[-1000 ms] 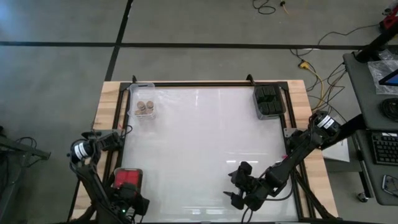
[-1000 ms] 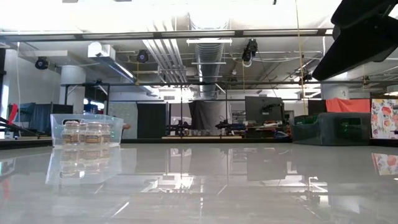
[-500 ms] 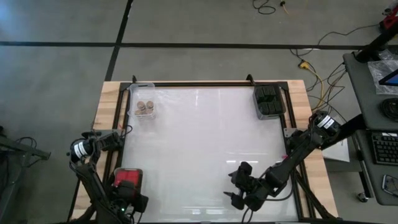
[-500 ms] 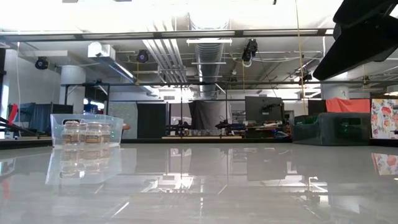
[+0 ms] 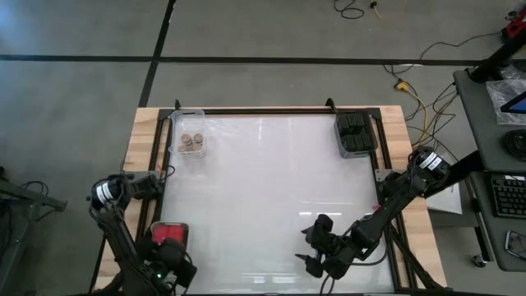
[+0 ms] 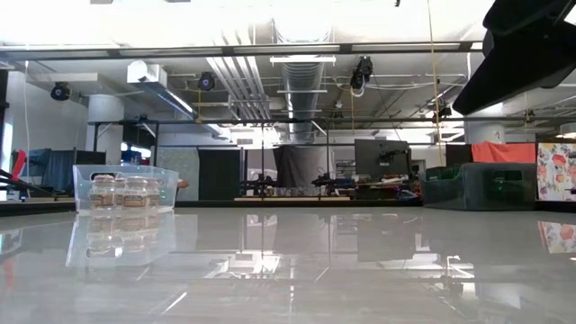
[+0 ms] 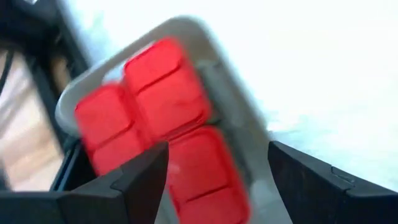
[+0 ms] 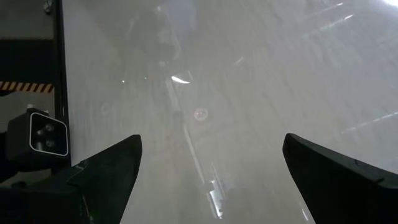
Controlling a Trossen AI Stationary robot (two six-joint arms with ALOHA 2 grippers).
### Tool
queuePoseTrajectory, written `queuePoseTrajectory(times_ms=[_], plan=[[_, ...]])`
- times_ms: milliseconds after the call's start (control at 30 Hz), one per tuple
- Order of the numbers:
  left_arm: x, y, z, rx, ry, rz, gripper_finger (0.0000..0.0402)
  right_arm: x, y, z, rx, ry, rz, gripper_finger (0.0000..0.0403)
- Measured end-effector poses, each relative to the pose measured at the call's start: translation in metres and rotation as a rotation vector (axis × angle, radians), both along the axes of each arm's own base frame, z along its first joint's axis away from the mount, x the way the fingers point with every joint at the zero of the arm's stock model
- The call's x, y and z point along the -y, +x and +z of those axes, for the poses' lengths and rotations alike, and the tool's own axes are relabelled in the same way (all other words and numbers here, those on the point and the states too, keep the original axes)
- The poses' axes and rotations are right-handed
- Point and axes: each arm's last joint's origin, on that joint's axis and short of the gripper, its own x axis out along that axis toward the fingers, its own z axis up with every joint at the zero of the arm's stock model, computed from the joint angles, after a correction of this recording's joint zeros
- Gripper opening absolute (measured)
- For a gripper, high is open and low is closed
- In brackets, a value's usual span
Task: Sort spices by type
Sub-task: Return to Home Position
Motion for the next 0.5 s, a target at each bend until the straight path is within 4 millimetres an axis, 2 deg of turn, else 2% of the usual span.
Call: queuePoseTrajectory(times_ms=[133,333,500], plan=[[-0.003,0.005,0.014,0.094,0.022,-0.146,0.0259,-0.001,0.001,0.001,0.012,-0.011,0.024,0.038],[-0.002,0.015,0.025,0.237,0.144,-0.405,0.0259,-0.004,0.004,0.004,0.05,-0.043,0.087,0.038],[0.0,0.02,0.037,0.243,0.2,-0.569,0.0259,-0.005,0.006,0.006,0.066,-0.053,0.11,0.038]])
